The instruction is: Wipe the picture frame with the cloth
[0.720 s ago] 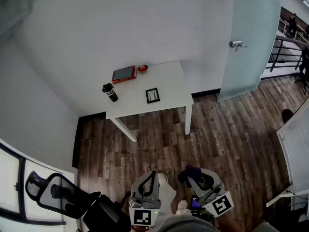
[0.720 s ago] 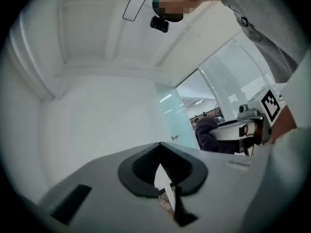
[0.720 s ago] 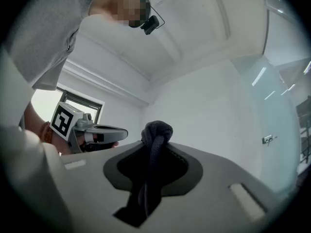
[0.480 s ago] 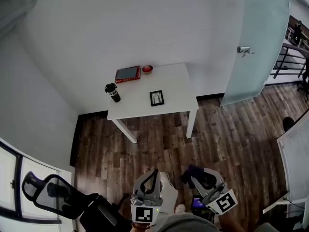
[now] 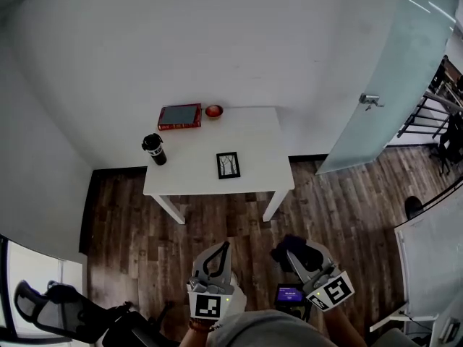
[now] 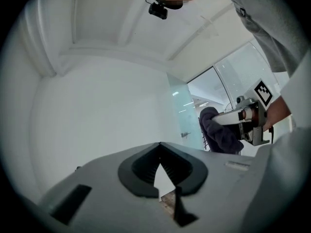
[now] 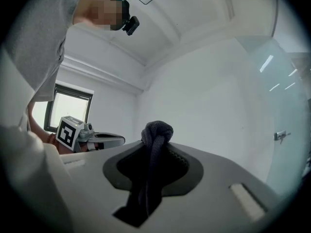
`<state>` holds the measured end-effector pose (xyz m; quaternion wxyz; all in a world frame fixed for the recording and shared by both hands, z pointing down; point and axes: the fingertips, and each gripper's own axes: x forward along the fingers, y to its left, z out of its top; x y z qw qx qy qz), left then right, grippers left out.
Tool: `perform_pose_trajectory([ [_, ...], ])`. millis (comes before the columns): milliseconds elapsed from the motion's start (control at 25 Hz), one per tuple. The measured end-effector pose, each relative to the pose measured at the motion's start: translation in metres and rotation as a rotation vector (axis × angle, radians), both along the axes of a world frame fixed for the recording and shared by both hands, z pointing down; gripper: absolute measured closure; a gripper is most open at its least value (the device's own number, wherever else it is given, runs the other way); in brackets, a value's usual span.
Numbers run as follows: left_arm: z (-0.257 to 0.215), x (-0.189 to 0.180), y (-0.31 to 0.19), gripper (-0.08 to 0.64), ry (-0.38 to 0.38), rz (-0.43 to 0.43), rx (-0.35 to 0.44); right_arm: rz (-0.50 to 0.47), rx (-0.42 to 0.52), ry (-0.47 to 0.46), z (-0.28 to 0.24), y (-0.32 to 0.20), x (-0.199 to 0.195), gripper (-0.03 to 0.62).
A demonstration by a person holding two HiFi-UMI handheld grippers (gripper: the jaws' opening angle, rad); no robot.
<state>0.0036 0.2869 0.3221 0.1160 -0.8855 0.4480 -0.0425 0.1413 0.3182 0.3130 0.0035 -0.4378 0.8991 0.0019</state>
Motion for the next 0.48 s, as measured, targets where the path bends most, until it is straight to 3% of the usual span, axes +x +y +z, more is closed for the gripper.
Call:
perform_pose_trajectory([
  [280, 0.010, -0.027, -0.096, 0.557, 0.009, 0.038, -0.016, 0.012, -0.015, 0.039, 0.003, -0.097, -0.028, 0.494],
  [400, 0.017, -0.031, -0.119, 0.554, -0.020, 0.079, -0.052, 0.019, -0.044, 0.025, 0.008, -0.126, -0.037, 0.494],
  [480, 0.018, -0.025, -0.127, 0.517, -0.038, 0.111, -0.066, 0.005, -0.068, 0.019, 0.012, -0.142, -0.042, 0.494],
])
